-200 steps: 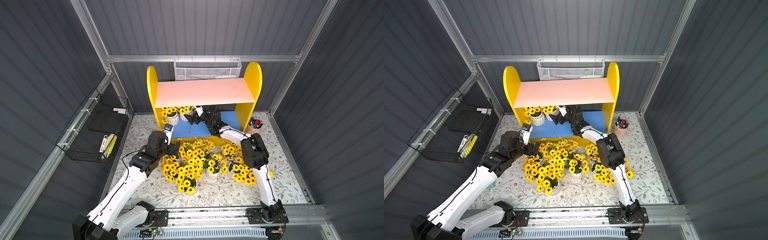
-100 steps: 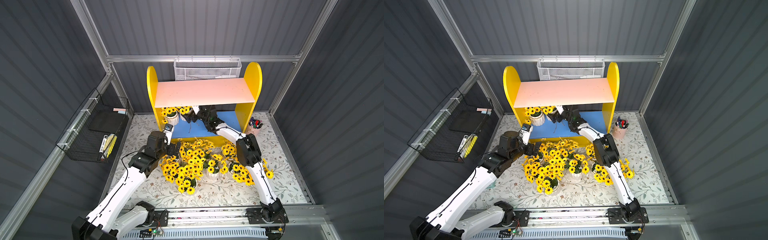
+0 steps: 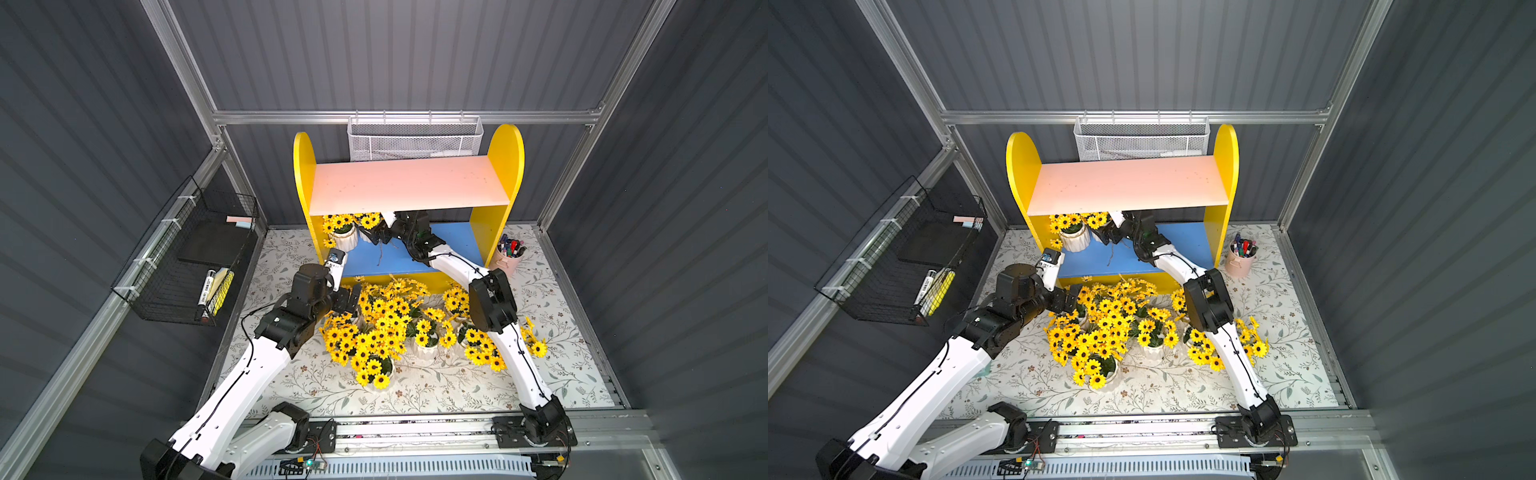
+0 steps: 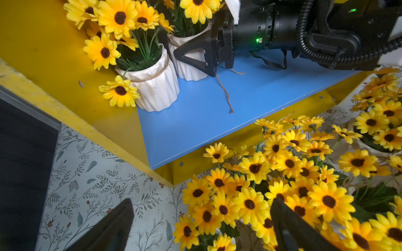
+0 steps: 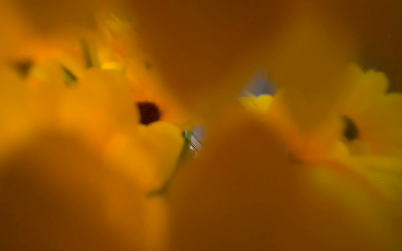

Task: Take the sunflower pots off the shelves
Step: Pick up the sunflower pot from the shelf.

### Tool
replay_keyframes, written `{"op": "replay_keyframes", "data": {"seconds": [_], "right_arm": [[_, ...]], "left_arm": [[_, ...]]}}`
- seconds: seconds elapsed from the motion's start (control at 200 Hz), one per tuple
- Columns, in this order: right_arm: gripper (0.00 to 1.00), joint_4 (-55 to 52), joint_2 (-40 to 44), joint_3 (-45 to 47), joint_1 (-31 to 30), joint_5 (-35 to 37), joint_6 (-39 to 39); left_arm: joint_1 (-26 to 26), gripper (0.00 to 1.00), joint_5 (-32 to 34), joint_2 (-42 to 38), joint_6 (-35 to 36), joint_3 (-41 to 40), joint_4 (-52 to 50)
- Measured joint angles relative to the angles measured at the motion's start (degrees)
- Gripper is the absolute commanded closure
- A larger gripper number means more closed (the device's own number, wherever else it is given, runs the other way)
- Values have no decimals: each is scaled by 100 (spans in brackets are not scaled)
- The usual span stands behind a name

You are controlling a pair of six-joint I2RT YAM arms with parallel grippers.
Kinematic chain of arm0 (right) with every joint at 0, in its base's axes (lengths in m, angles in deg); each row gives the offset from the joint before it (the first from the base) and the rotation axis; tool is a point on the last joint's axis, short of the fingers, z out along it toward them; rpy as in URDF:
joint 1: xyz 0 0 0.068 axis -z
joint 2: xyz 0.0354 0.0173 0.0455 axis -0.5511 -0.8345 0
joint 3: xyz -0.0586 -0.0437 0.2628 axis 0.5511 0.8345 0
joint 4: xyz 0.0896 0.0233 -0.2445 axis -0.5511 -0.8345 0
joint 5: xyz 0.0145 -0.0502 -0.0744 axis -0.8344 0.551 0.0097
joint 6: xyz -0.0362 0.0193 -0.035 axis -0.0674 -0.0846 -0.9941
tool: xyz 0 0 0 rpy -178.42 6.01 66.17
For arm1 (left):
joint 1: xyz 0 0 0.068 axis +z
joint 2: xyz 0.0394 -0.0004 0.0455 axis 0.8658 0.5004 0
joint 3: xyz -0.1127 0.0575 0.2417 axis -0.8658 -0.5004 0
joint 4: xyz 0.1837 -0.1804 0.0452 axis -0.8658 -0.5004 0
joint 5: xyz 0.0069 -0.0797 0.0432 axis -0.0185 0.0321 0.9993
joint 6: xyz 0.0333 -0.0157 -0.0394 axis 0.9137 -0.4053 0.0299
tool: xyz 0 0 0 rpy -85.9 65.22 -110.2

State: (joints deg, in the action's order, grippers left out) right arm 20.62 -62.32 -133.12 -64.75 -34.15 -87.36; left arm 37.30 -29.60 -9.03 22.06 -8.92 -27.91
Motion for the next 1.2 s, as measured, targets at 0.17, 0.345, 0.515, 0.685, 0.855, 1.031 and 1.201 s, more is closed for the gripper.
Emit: {"op": "replay_keyframes", "data": {"seconds": [0.17, 0.345, 0.515, 0.685, 0.855, 1.031, 1.201], "right_arm": [[32, 199, 61, 192, -7, -2, 26], [90, 404, 273, 595, -20, -15, 42], [100, 693, 831, 1521, -46, 0, 46], [100, 1025, 1423, 2492, -74, 184, 92], [100, 1517, 1963, 3451, -94, 483, 192], [100, 2074, 2494, 4411, -105, 909, 186], [100, 2253, 2970, 5003, -118, 1303, 96]], "left_arm": [[0, 1, 0, -28, 15, -7, 2], [0, 1, 0, -63, 15, -9, 13], [0, 1, -2, -90, 15, -15, 87], [0, 1, -63, -87, 15, -17, 136], [0, 0, -136, -87, 13, -17, 162], [0, 1, -236, -87, 11, -26, 190], [0, 1, -326, -87, 9, -28, 203]]}}
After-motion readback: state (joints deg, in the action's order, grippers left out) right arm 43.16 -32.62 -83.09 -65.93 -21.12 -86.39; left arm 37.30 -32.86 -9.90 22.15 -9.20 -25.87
